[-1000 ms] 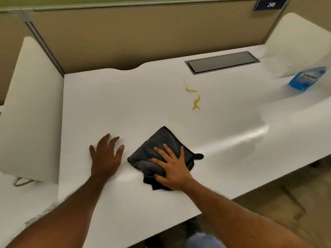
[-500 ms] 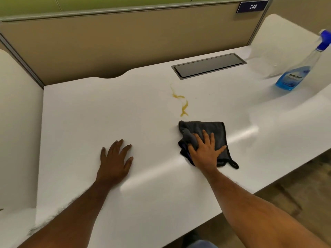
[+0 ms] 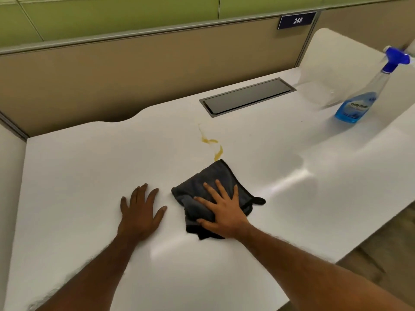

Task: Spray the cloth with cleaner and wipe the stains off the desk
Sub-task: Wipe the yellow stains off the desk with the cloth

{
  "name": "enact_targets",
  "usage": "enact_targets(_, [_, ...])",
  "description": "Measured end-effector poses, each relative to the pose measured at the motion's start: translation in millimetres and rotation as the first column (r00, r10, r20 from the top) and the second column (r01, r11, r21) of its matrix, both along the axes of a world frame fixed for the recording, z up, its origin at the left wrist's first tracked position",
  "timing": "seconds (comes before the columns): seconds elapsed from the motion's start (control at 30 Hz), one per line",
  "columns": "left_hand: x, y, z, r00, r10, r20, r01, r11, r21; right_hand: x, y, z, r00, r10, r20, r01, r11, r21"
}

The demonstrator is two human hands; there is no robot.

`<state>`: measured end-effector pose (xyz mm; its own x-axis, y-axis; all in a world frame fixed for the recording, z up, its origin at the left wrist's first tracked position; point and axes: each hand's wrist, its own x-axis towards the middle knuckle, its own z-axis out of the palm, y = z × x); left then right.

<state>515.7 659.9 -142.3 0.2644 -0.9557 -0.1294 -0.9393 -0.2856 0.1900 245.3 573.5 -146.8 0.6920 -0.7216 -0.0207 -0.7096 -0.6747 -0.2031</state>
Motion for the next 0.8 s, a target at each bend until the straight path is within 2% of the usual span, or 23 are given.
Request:
enact_targets(0.07, [0.0, -12.1, 3.0, 1.0, 0.008, -0.013, -0.008, 1.0, -0.01, -19.9, -21.2, 1.0, 0.999, 0.039, 0.01, -0.039, 0.999, -0.015])
enact_targets(0.1, [-0.1, -17.1, 4.5, 1.0, 0.013, -0.011, -0.013, 1.0, -0.008, -28.2, -34.3, 1.7, 1.0, 0.002, 0.002, -0.002, 1.0, -0.015])
enact_targets(0.17, [-0.1, -24.8, 5.3, 1.0, 0.027, 0.006, -0.027, 1.0, 0.011, -40.4, -63.8, 4.3, 0.977, -0.213, -0.03, 0.213, 0.977, 0.003])
enact_targets(0.27, [0.0, -30.8, 2.6, 0.999, 0.04, 0.025, -0.04, 0.999, -0.011, -47.5, -104.8, 7.8, 0.814, -0.576, -0.075, 0.581, 0.812, 0.054])
enact_targets(0.33, [-0.7, -32.4, 0.7, 0.999, 0.042, 0.031, -0.04, 0.998, -0.038, -40.6, -120.8, 8.1, 0.744, -0.66, -0.103, 0.667, 0.742, 0.067])
enact_targets(0.43, [-1.1, -35.1, -0.9, 0.998, 0.055, 0.029, -0.053, 0.997, -0.061, -12.0, -128.2, 7.2, 0.703, -0.703, -0.11, 0.711, 0.7, 0.073])
enact_targets(0.5, [-1.0, -39.1, -0.9, 0.998, 0.062, 0.027, -0.06, 0.996, -0.062, 13.4, -125.8, 6.9, 0.732, -0.673, -0.103, 0.681, 0.729, 0.068])
enact_targets(0.57, [-0.4, -44.5, 0.2, 0.997, 0.07, 0.03, -0.067, 0.995, -0.076, 41.4, -117.6, 5.5, 0.81, -0.579, -0.098, 0.585, 0.809, 0.056])
enact_targets(0.7, [4.8, -52.8, 0.3, 0.997, 0.077, 0.026, -0.074, 0.989, -0.129, 77.6, -100.1, 0.5, 0.971, -0.226, -0.079, 0.229, 0.973, 0.037])
enact_targets(0.8, [9.1, -55.3, -2.8, 0.997, 0.072, 0.016, -0.069, 0.987, -0.143, 64.1, -112.5, -1.4, 0.999, -0.037, -0.02, 0.037, 0.999, 0.013])
